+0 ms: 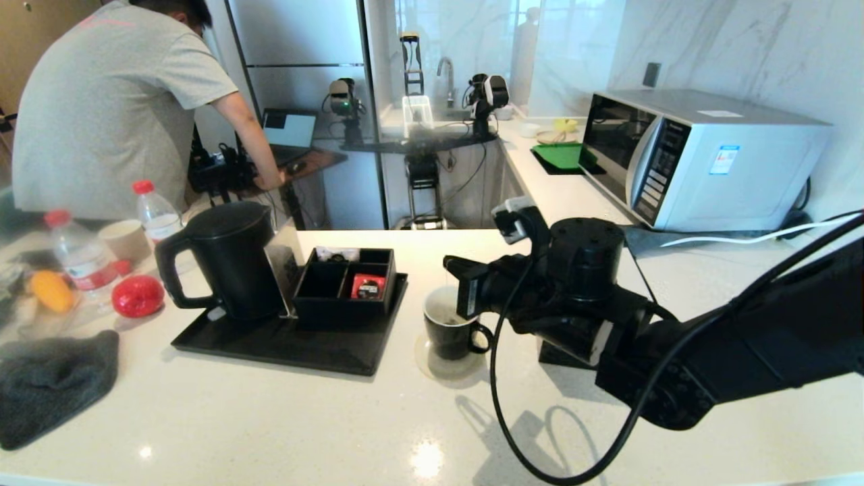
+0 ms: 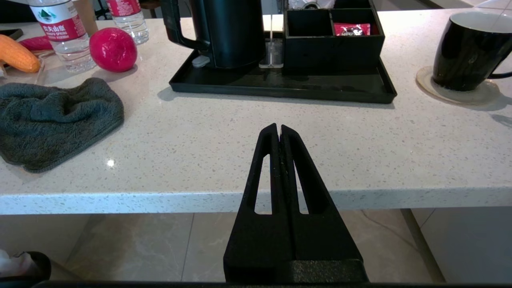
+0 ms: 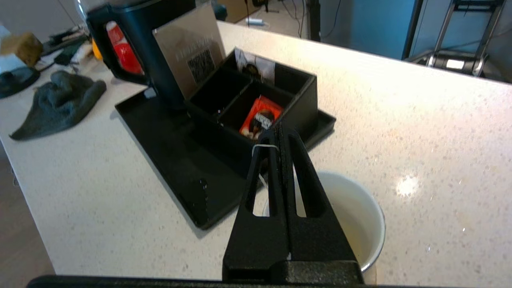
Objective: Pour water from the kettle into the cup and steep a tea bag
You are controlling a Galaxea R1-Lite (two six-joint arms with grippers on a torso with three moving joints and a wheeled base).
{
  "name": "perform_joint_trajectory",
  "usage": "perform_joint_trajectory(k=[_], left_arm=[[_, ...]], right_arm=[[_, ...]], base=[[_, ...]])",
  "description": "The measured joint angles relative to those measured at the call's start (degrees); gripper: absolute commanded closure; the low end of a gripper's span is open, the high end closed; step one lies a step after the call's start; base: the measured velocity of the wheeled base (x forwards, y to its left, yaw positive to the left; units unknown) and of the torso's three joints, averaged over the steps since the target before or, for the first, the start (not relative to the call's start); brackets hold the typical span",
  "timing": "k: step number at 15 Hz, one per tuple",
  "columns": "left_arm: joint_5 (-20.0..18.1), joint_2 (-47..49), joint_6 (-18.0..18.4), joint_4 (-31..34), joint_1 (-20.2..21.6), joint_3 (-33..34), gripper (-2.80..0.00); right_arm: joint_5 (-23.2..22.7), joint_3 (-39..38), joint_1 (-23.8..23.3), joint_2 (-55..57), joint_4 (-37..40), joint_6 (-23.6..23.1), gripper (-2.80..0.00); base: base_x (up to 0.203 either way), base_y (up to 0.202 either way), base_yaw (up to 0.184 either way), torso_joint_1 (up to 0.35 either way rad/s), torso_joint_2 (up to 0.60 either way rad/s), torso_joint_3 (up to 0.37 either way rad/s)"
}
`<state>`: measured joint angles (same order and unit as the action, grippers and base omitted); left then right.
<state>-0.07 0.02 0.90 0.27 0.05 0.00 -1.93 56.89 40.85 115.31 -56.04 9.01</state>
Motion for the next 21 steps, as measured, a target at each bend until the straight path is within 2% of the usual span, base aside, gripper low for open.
perform_joint_trajectory(k=[5,13,21], left_arm=[[0.0,0.0,0.0,0.0,0.0,0.0,0.0],[0.0,0.0,0.0,0.0,0.0,0.0,0.0],[0.0,0.0,-0.1,0.0,0.0,0.0,0.0]], right_arm=[[0.1,0.6,0.0,0.4,0.2,0.0,0.0],[0.4,6.2,-0.3,-4.6,3.4,-0.3,0.0],[0.4,5.2,0.0,-3.6,2.3,-0.5,0.0]], base=[[0.0,0.0,0.0,0.0,0.0,0.0],[0.0,0.0,0.0,0.0,0.0,0.0],[0.0,0.0,0.0,0.0,0.0,0.0]])
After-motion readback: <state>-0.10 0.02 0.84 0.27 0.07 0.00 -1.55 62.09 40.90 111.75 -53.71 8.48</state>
